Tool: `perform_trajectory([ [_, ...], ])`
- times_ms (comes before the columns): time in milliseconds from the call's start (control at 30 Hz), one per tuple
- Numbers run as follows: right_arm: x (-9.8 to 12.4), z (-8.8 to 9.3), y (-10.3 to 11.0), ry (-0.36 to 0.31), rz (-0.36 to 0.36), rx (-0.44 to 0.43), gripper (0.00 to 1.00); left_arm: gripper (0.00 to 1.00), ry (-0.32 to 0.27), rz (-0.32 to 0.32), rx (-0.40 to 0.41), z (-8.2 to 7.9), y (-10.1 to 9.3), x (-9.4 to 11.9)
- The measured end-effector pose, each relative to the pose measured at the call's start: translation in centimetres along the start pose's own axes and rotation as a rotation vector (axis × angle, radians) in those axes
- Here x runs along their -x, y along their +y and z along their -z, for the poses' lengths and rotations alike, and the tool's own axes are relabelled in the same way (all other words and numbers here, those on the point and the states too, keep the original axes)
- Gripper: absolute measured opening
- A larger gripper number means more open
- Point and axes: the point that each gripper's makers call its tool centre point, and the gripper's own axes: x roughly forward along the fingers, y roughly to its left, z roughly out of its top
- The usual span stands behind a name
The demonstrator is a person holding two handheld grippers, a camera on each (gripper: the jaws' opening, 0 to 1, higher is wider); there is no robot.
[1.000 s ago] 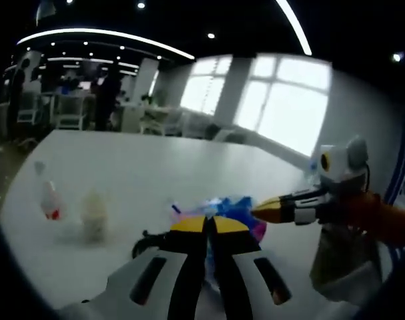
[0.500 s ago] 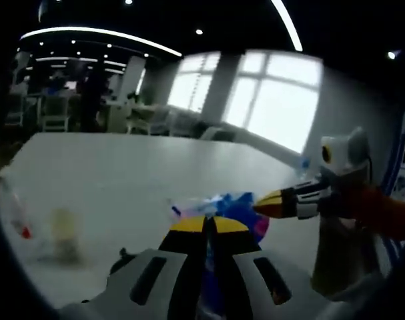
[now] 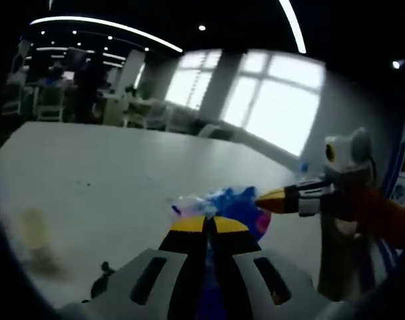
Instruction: Arrange the tabletop items into an orderly group along one side of the table until the central work area is clear of visible clutter.
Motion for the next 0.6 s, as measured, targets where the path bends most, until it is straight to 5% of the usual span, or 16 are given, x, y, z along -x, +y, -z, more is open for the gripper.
perform_trajectory([
  [600,-4.4,1.7,-5.9,-0.007,0.037,-0.146,0.01,0.0,0.0,-0.017,0.062,2.3,1.3,-7.2],
])
